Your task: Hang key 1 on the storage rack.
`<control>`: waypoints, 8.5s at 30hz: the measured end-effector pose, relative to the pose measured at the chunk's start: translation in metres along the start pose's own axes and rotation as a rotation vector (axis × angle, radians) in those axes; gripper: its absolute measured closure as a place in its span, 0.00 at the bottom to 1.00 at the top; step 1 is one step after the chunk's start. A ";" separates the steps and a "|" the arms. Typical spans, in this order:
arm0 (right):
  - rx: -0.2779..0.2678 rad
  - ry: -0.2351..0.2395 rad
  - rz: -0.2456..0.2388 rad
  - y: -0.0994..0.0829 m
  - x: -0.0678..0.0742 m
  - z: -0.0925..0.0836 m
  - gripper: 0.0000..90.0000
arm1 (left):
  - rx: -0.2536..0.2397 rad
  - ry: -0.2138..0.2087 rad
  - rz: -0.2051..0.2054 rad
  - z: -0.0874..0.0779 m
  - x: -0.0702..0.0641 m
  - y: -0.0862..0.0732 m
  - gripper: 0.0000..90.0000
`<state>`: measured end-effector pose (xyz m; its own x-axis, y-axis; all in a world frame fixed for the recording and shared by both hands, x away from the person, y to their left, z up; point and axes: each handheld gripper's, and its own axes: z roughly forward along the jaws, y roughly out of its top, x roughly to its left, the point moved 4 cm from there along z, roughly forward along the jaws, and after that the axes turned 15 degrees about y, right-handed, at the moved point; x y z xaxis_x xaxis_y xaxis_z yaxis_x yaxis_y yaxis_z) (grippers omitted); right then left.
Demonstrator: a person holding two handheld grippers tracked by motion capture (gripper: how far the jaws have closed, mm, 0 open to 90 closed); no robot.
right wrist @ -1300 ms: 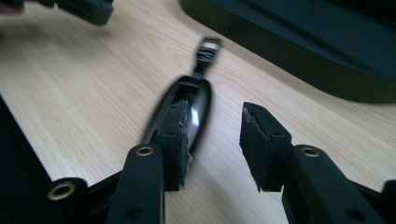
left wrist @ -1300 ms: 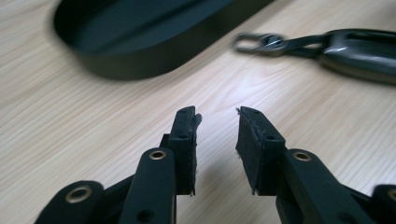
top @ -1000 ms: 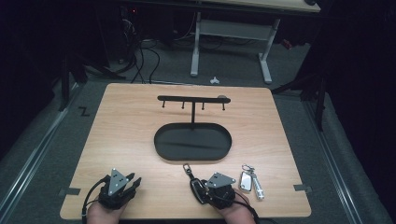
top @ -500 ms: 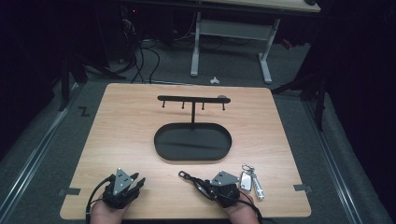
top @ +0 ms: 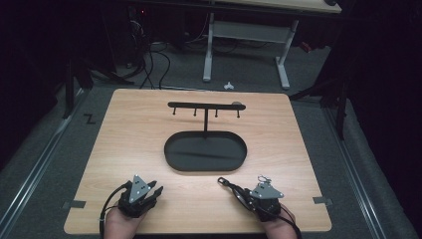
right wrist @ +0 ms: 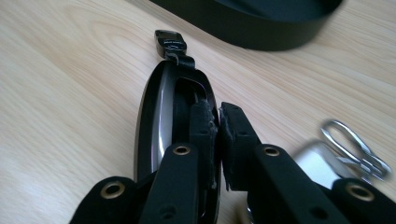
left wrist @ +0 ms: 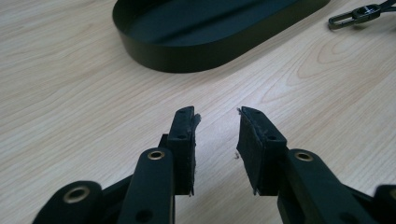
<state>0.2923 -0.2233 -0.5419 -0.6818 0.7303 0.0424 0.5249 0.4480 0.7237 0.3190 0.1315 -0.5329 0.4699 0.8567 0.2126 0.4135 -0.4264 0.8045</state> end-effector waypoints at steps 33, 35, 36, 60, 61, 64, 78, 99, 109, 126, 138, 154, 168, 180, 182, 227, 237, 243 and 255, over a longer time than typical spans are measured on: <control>-0.112 -0.099 0.151 -0.007 -0.053 -0.043 0.73 | -0.037 0.001 -0.023 -0.001 0.003 -0.004 0.61; -0.097 -0.106 0.145 -0.008 -0.055 -0.045 0.70 | -0.040 0.007 -0.012 -0.002 0.003 -0.004 0.59; -0.100 -0.095 0.150 -0.008 -0.057 -0.046 0.68 | -0.049 0.008 -0.018 -0.002 0.003 -0.003 0.57; 0.197 -0.043 0.236 0.009 -0.071 -0.044 0.52 | -0.086 -0.005 -0.047 -0.005 0.007 -0.005 0.41; 0.232 -0.047 0.231 0.011 -0.071 -0.045 0.52 | -0.086 -0.006 -0.049 -0.005 0.007 -0.005 0.41; 0.320 -0.051 0.231 0.018 -0.071 -0.049 0.51 | -0.087 -0.011 -0.050 -0.003 0.008 -0.005 0.41; 0.517 -0.032 0.190 0.032 -0.064 -0.040 0.47 | -0.080 -0.042 -0.013 0.000 -0.003 -0.003 0.41; 0.633 0.040 0.167 0.053 -0.058 -0.035 0.41 | -0.074 -0.090 0.012 0.004 -0.011 0.001 0.38; 0.627 0.084 0.109 0.068 -0.040 -0.012 0.41 | -0.073 -0.084 0.029 0.004 -0.010 -0.001 0.36; 0.665 0.159 0.038 0.082 -0.013 0.036 0.44 | -0.087 -0.083 0.029 0.003 -0.010 0.002 0.36; 0.703 0.165 0.079 0.079 -0.017 0.055 0.50 | -0.086 -0.082 0.034 0.002 -0.010 0.002 0.36; 0.746 0.177 0.128 0.078 -0.015 0.062 0.85 | -0.079 -0.092 0.027 0.002 -0.011 0.003 0.36; 0.724 0.190 0.102 0.076 -0.014 0.059 0.89 | -0.075 -0.101 0.024 0.002 -0.011 0.003 0.37; 0.702 0.202 0.112 0.084 -0.014 0.041 0.89 | -0.066 -0.105 0.033 0.003 -0.012 0.002 0.37; 0.700 0.198 0.099 0.087 -0.015 0.035 0.89 | -0.068 -0.106 0.036 0.004 -0.013 0.002 0.37; 0.515 0.142 0.118 0.159 -0.029 -0.019 0.89 | -0.051 -0.080 0.021 -0.008 -0.003 -0.010 0.37; 0.497 0.140 0.059 0.191 -0.028 -0.013 0.89 | -0.054 -0.086 0.017 -0.007 -0.002 -0.009 0.37; 0.489 0.143 0.047 0.204 -0.024 -0.009 0.89 | -0.059 -0.085 0.010 -0.008 0.000 -0.009 0.37; 0.439 0.130 0.053 0.230 -0.029 -0.007 0.89 | -0.065 -0.086 0.000 -0.009 0.000 -0.009 0.37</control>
<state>0.4286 -0.1451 -0.3717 -0.6916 0.7002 0.1774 0.7079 0.6084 0.3587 0.3083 0.1384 -0.5351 0.5359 0.8276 0.1666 0.3633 -0.4043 0.8394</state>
